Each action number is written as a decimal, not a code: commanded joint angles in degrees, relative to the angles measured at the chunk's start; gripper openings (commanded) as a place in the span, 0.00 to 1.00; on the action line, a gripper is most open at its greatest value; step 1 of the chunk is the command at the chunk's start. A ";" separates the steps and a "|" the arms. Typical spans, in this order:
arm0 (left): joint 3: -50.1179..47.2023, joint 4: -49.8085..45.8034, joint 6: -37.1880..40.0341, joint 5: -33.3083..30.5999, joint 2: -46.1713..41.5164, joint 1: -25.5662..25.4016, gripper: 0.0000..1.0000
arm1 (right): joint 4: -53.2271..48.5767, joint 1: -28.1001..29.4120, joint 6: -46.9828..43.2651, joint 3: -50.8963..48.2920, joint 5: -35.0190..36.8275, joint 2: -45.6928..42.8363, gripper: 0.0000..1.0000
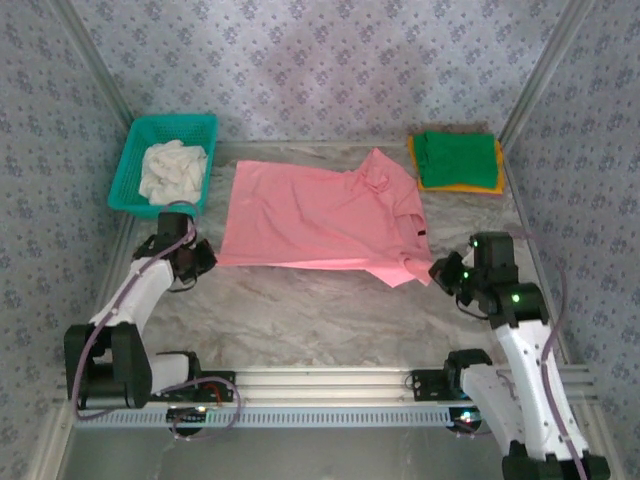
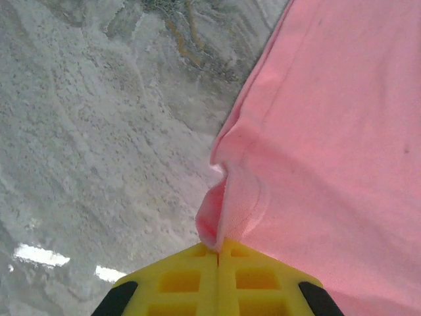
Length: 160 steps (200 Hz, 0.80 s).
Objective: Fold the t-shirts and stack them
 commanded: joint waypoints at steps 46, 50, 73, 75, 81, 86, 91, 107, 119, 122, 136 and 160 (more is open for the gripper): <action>-4.27 -7.57 -1.62 3.39 -4.81 -0.01 0.00 | -20.08 9.60 18.42 -9.38 4.02 -14.09 0.12; -4.31 -7.81 -1.77 3.67 -4.77 -0.02 0.00 | -20.43 10.29 18.62 -8.93 4.62 -14.03 0.15; -3.73 -9.35 -2.46 5.37 -6.04 0.03 0.17 | -20.78 14.18 17.61 -4.03 10.21 -11.90 0.28; -3.66 -9.35 -2.62 5.29 -6.25 -0.01 0.22 | -20.74 14.50 17.51 -3.43 10.89 -11.59 0.30; -3.39 -11.44 -3.06 4.88 -7.19 0.03 0.41 | -20.64 15.32 17.04 -1.63 13.02 -10.35 0.38; -3.00 -12.30 -3.41 4.14 -8.07 -0.05 0.53 | -20.49 16.02 16.50 -0.23 14.76 -9.30 0.46; -2.64 -13.08 -3.60 3.56 -9.07 -0.04 0.58 | -20.17 16.74 16.05 1.12 16.22 -8.10 0.46; -1.16 -14.94 -4.22 1.66 -13.07 -0.16 0.54 | -16.74 18.63 12.50 3.97 19.86 -3.46 0.40; 0.32 -15.24 -4.37 -0.52 -15.54 -0.23 0.53 | -12.63 19.17 9.03 5.85 21.75 1.47 0.38; 0.81 -15.07 -4.25 -1.04 -15.86 -0.35 0.53 | -11.30 19.15 7.93 6.24 21.89 2.83 0.38; 3.64 -13.92 -3.09 -3.56 -15.51 -0.96 0.49 | -5.94 18.96 3.57 7.88 21.18 9.55 0.35; 8.03 -7.88 -0.64 -1.40 -5.92 -2.28 0.46 | 7.92 14.60 -3.69 7.62 16.71 21.21 0.19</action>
